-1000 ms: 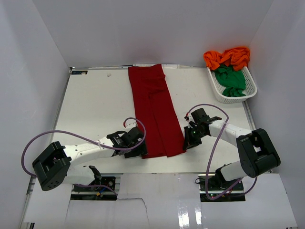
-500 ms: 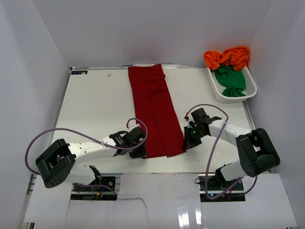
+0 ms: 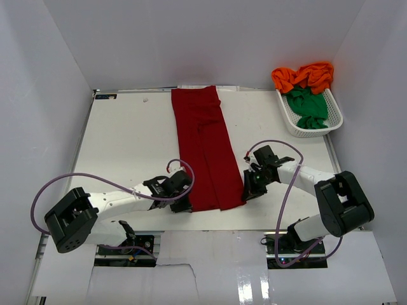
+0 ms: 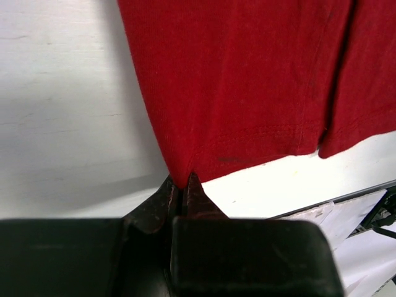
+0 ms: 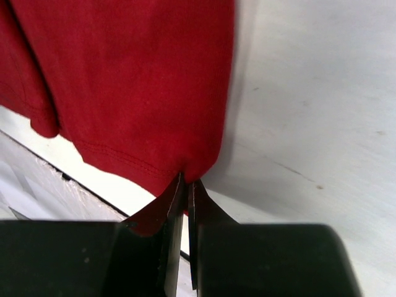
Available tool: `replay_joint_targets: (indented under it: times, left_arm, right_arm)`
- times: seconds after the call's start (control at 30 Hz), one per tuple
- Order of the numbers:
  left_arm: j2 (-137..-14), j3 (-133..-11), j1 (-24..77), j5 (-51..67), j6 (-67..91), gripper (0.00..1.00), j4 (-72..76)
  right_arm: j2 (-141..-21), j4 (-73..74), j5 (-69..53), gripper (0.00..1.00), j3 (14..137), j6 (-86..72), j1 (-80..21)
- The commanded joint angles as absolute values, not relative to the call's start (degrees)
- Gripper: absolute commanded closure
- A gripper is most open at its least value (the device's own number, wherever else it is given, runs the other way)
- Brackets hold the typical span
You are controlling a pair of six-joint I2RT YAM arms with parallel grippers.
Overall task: Fold and stack the t-shirts
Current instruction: Grab the bottom of the folded rectangular tshirt with both arms
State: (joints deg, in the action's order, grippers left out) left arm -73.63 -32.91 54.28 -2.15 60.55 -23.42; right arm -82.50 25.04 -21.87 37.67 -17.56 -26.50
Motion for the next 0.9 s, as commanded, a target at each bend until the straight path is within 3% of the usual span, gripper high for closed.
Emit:
replay_joint_targets:
  times: [0.0,0.27,0.43,0.87]
  left_arm:
    - [-71.46,-31.82,52.39,-2.11,59.68,1.00,-27.24]
    - [-70.49,-29.27,47.47,-0.09,57.14,1.00,-29.71]
    - [-65.92,-26.28,38.77,6.85,53.62,1.00,-28.56]
    - [-65.92,-33.75,38.06,10.37,50.45,1.00,-30.41]
  right_arm:
    - [-80.77,22.16,-23.46,0.92,35.43,-19.77,-28.38]
    - [-81.82,17.58,-23.73,0.92,34.28,-26.01,-35.68]
    - [-83.32,16.87,-23.56,0.92,36.03,-27.51,-38.67]
    - [-85.16,21.62,-22.68,0.92,45.42,-25.23,-38.50]
